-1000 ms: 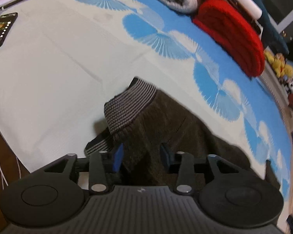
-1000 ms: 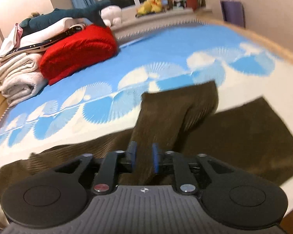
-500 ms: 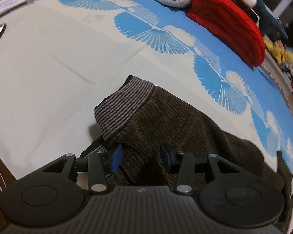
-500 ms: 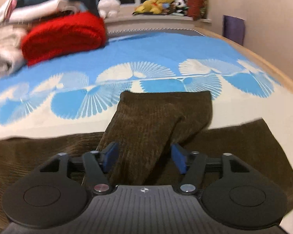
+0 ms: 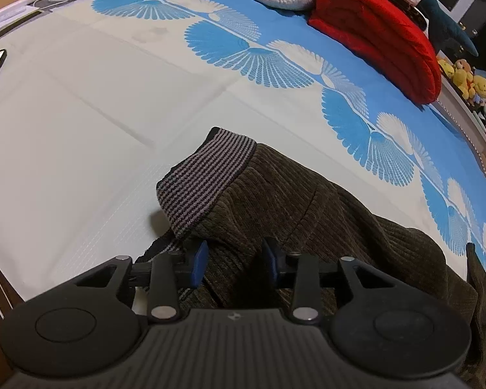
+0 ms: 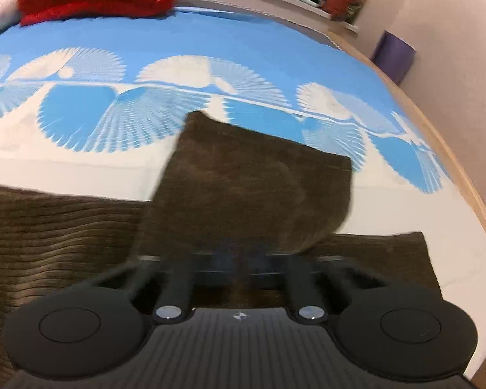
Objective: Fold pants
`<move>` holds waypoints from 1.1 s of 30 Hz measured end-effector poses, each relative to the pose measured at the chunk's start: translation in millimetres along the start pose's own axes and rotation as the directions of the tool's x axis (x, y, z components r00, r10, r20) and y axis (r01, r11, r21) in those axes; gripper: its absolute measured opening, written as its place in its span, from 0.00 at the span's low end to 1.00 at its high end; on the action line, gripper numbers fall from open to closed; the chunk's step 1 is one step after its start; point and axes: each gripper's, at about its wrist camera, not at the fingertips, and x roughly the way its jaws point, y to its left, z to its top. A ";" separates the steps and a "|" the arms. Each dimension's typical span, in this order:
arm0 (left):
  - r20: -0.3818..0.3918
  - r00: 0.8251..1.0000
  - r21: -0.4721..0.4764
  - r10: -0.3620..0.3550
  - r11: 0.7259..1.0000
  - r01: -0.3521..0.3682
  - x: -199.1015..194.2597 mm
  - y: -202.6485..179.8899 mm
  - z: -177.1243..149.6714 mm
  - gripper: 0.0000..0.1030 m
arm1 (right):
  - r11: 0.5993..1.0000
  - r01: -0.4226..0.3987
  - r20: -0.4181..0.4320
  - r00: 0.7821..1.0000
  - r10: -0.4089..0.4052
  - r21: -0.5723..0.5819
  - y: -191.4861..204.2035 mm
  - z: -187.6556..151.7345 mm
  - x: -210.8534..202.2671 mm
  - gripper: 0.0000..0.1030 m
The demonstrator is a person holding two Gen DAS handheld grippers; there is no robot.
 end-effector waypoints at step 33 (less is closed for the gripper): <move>-0.010 0.994 -0.134 -0.111 0.985 0.108 -1.5 18.3 2.0 0.50 | 0.915 -0.225 0.199 0.966 0.164 0.335 -84.8 -67.8 -48.7 0.42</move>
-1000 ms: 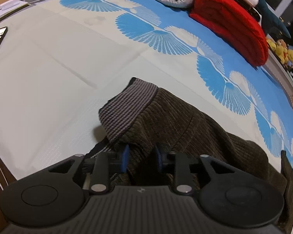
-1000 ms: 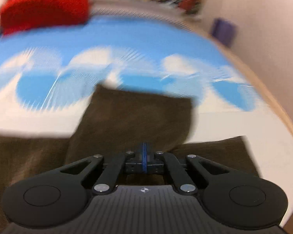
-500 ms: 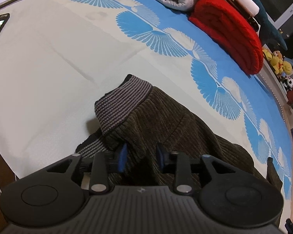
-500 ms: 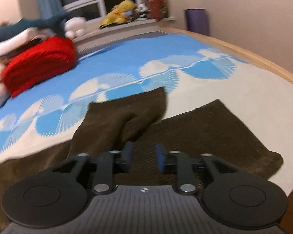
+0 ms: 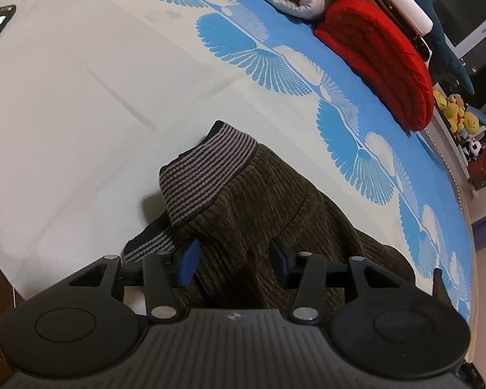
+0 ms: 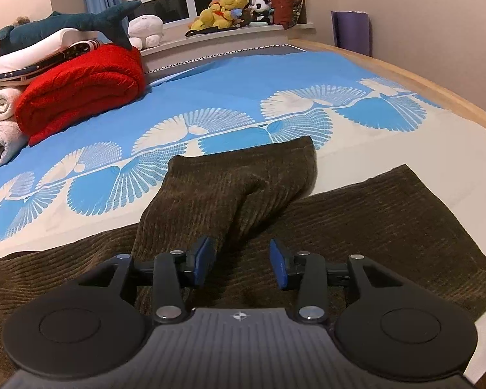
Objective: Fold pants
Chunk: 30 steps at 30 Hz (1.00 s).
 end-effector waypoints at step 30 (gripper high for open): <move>0.179 0.983 0.084 0.049 0.994 -0.065 -20.5 -24.7 -5.5 0.06 | 0.890 0.225 -0.017 0.971 -0.238 0.398 -35.0 -6.7 -36.7 0.07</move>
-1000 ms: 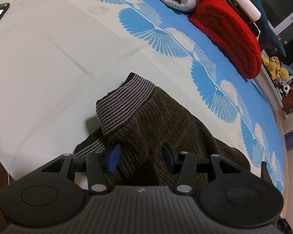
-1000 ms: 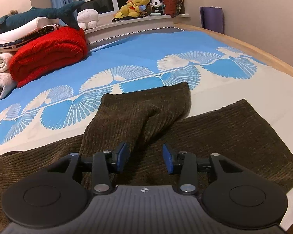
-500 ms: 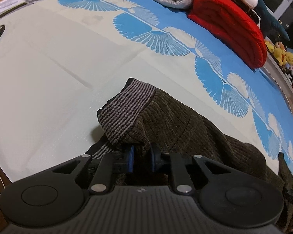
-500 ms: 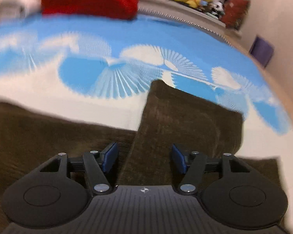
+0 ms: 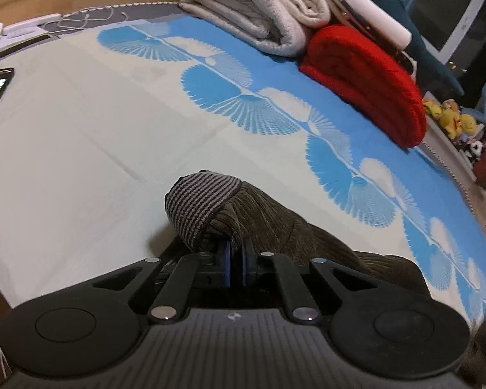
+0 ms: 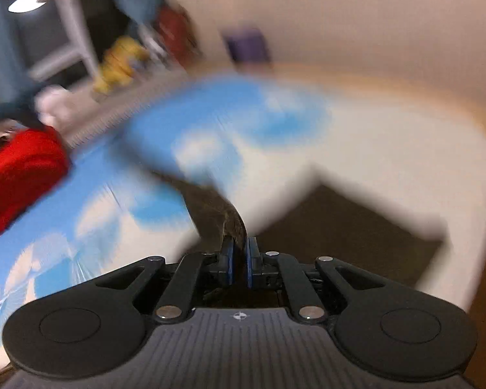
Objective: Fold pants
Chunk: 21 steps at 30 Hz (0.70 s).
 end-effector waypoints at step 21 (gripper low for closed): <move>-0.104 0.994 -0.103 -0.012 0.995 0.001 15.6 22.6 3.8 0.17 | 0.923 0.221 -0.207 0.965 -0.160 0.316 -130.8 29.4 73.8 0.40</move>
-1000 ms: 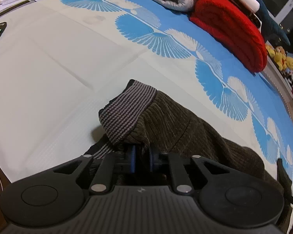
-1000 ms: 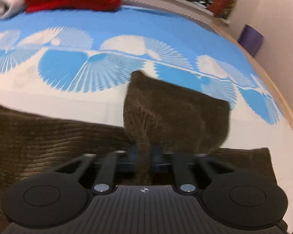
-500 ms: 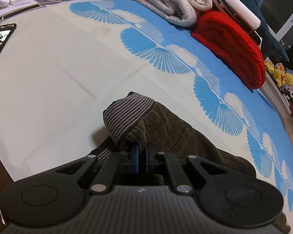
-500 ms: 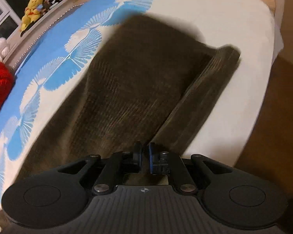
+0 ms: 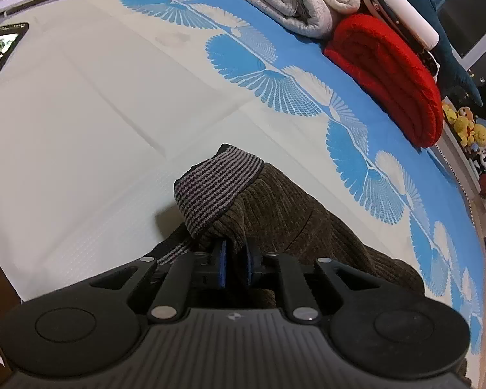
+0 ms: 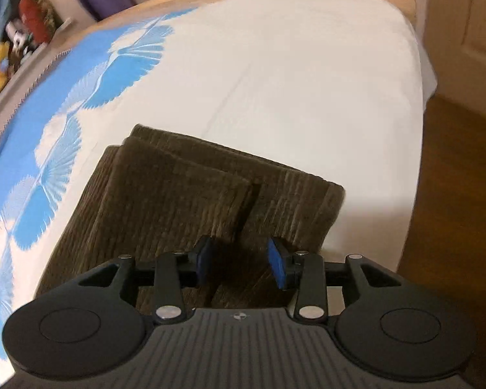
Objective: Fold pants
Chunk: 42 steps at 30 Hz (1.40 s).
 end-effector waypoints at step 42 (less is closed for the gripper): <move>0.035 0.968 0.129 0.249 0.959 -0.251 -34.9 -13.3 6.5 0.35 | 0.987 0.163 0.120 0.980 -0.160 -0.012 9.8 15.1 -26.3 0.16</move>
